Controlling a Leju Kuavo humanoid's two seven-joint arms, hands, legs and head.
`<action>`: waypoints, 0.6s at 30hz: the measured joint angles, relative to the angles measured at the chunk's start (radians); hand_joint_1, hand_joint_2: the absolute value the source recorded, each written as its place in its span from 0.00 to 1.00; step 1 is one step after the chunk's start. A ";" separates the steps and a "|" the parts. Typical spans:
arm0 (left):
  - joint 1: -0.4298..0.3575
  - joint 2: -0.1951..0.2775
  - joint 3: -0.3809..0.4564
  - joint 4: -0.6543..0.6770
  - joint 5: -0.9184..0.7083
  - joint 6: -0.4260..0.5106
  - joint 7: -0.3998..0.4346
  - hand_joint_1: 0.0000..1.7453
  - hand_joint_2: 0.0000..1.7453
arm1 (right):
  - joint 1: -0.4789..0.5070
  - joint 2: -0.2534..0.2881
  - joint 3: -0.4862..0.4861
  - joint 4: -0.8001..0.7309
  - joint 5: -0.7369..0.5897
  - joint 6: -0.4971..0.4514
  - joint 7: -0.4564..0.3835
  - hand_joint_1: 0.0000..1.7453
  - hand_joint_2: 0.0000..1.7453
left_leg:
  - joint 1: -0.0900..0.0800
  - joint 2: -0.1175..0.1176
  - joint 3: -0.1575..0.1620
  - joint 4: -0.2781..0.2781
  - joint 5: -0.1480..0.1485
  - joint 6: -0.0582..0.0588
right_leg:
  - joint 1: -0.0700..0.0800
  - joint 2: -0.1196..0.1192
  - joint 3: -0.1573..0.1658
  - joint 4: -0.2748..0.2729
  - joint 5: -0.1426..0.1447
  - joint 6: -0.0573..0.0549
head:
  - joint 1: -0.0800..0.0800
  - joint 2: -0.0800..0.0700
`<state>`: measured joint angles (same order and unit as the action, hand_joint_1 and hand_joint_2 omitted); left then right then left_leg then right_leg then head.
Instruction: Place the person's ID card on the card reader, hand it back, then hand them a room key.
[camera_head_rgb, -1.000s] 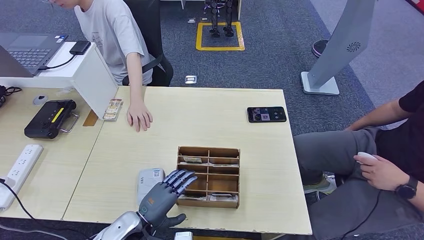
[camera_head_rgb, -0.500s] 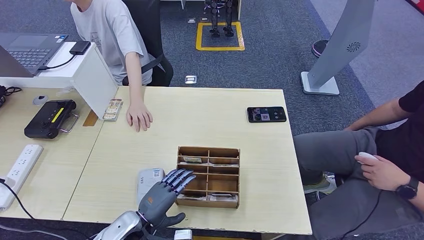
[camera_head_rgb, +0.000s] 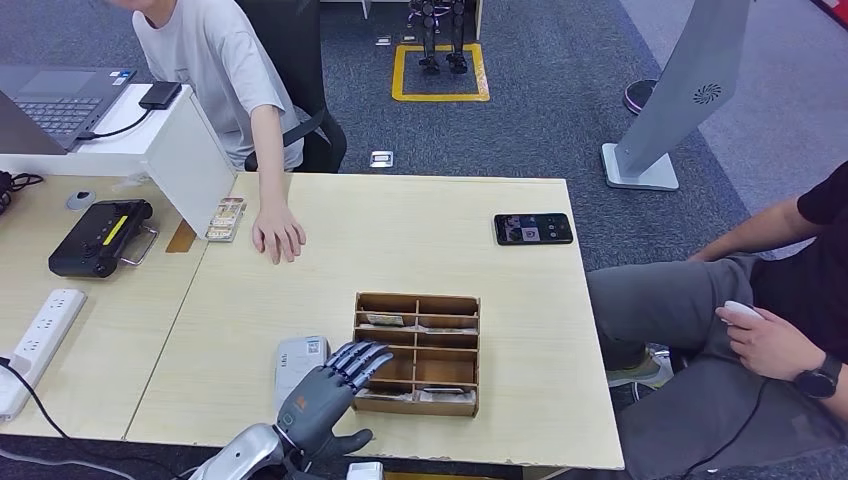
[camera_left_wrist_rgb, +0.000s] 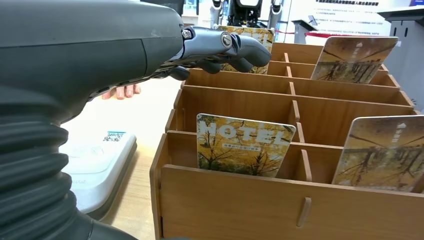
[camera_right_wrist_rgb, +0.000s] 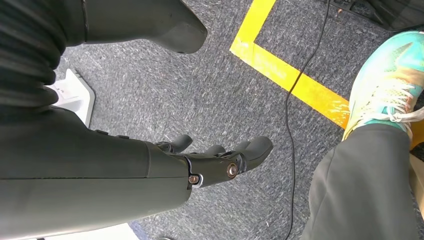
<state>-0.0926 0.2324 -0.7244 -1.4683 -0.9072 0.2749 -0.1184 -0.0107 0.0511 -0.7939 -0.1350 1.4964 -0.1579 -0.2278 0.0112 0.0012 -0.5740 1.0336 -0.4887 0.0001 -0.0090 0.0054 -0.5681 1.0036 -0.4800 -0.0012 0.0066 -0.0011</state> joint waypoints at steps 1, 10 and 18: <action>0.001 0.000 0.000 0.000 0.009 -0.004 -0.006 0.00 1.00 | 0.000 0.000 0.000 0.000 0.000 0.000 0.000 0.00 1.00 | 0.000 0.000 0.000 0.000 0.000 0.000 | 0.000 0.000 0.000 0.000 0.000 0.000 | 0.000 0.000; 0.003 0.000 0.000 0.000 0.048 -0.026 -0.030 0.00 1.00 | 0.000 0.000 0.000 0.000 0.000 -0.003 0.000 0.00 1.00 | 0.000 0.000 0.000 0.000 0.000 0.000 | 0.000 0.000 0.000 0.000 0.000 0.000 | 0.000 0.000; 0.003 0.001 0.000 0.000 0.049 -0.026 -0.031 0.00 1.00 | 0.000 0.000 0.000 0.000 0.000 -0.003 0.000 0.00 1.00 | 0.000 0.000 0.000 0.000 0.000 0.000 | 0.000 0.000 0.000 0.000 0.000 0.000 | 0.000 0.000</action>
<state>-0.0891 0.2330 -0.7244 -1.4684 -0.8583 0.2487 -0.1491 -0.0110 0.0511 -0.7936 -0.1347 1.4961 -0.1607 -0.2277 0.0112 0.0012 -0.5739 1.0336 -0.4887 0.0001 -0.0090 0.0054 -0.5681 1.0036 -0.4800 -0.0012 0.0068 -0.0011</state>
